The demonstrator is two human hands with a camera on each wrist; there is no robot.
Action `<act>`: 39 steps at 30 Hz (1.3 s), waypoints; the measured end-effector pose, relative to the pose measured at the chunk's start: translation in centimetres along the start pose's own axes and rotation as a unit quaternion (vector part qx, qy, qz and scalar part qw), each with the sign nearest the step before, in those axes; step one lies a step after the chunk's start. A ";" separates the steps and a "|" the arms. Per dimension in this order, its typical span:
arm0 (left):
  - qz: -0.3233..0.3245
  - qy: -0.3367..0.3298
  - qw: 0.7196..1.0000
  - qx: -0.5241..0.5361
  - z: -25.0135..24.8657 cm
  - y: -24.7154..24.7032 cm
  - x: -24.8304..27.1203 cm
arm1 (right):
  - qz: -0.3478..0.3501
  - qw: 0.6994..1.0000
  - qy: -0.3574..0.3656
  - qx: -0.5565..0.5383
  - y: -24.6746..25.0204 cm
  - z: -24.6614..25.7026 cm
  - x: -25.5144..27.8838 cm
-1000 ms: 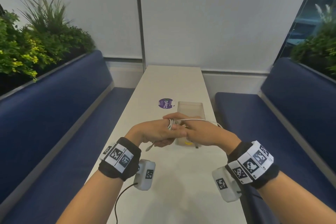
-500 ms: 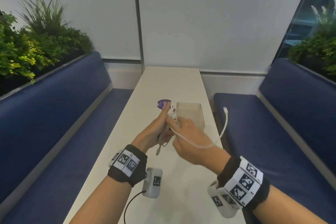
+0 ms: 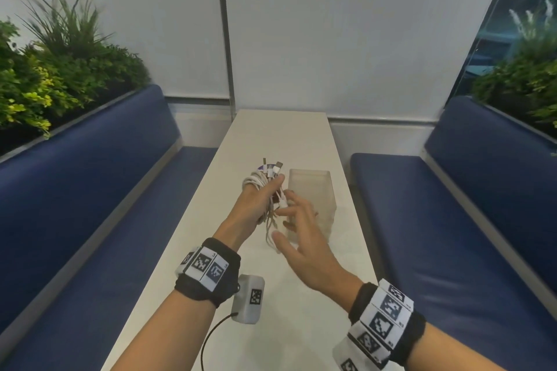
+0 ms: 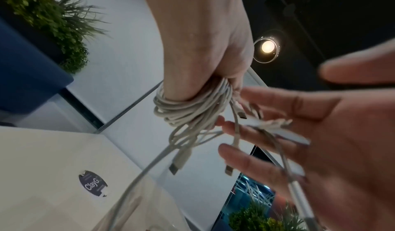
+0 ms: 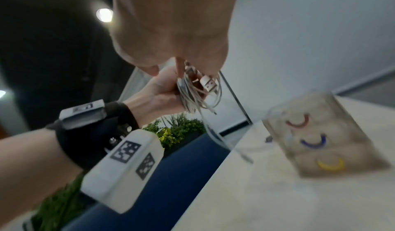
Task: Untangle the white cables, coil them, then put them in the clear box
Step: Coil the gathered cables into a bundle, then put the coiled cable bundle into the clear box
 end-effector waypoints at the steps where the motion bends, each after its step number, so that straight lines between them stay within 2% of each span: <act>1: 0.012 -0.011 1.000 -0.011 -0.2 0.0 0.0 | -0.043 0.997 -0.024 -0.050 0.2 -0.8 -0.3; 3: 0.045 -0.040 0.998 -0.031 -1.0 -0.5 0.3 | -0.083 0.986 -0.089 -0.113 0.2 -2.3 -1.1; 5: 0.054 -0.058 0.996 -0.046 -1.5 -0.9 0.6 | -0.078 0.972 -0.151 -0.163 0.2 -3.6 -2.0; 8: 0.054 -0.077 0.995 -0.033 -1.9 -1.2 0.5 | -0.021 0.924 -0.257 -0.283 -0.2 -4.9 -2.3; 10: 0.064 -0.089 0.994 -0.011 -2.4 -1.4 0.4 | 0.032 0.896 -0.295 -0.331 -1.1 -5.6 -1.8; 14: 0.095 -0.112 0.989 0.003 -3.6 -2.3 1.1 | 0.125 0.896 -0.325 -0.275 -2.0 -6.3 -1.3; 16: 0.106 -0.120 0.987 -0.013 -4.0 -2.3 1.5 | 0.141 0.882 -0.364 -0.263 -1.5 -6.5 -1.2; 18: 0.124 -0.131 0.983 -0.043 -4.4 -2.1 1.7 | 0.134 0.881 -0.386 -0.240 0.0 -6.9 -1.3; 22: 0.138 -0.123 0.982 -0.049 -3.8 -1.0 1.3 | 0.123 0.906 -0.355 -0.195 2.9 -7.0 -1.8; 25: 0.138 -0.126 0.981 -0.059 -3.3 -0.9 1.3 | 0.086 0.946 -0.267 -0.165 4.4 -6.2 -2.8; 27: 0.138 -0.133 0.979 -0.071 -3.3 -1.2 1.5 | 0.125 0.959 -0.197 -0.159 4.1 -4.8 -3.3; 31: 0.165 -0.133 0.974 -0.075 -3.8 -2.8 1.9 | 0.213 0.949 -0.136 -0.186 1.6 -2.2 -3.3; 34: 0.192 -0.152 0.967 -0.067 -4.5 -3.6 2.2 | 0.236 0.938 -0.157 -0.201 -0.2 -1.9 -2.8; 36: 0.223 -0.163 0.959 -0.064 -4.9 -3.8 2.6 | 0.266 0.918 -0.184 -0.229 -0.4 -2.2 -2.8; 39: 0.281 -0.127 0.951 -0.040 -4.6 -3.6 3.1 | 0.344 0.898 -0.203 -0.183 0.1 -2.6 -3.5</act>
Point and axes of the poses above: each hand's wrist, its own x-axis away from the middle knuckle, its own y-axis out of the back of the hand, z = x × y, the point moved 4 cm from there along -x, towards the middle knuckle, and after that the axes turned 7 degrees about -y, right-handed, at the moved point
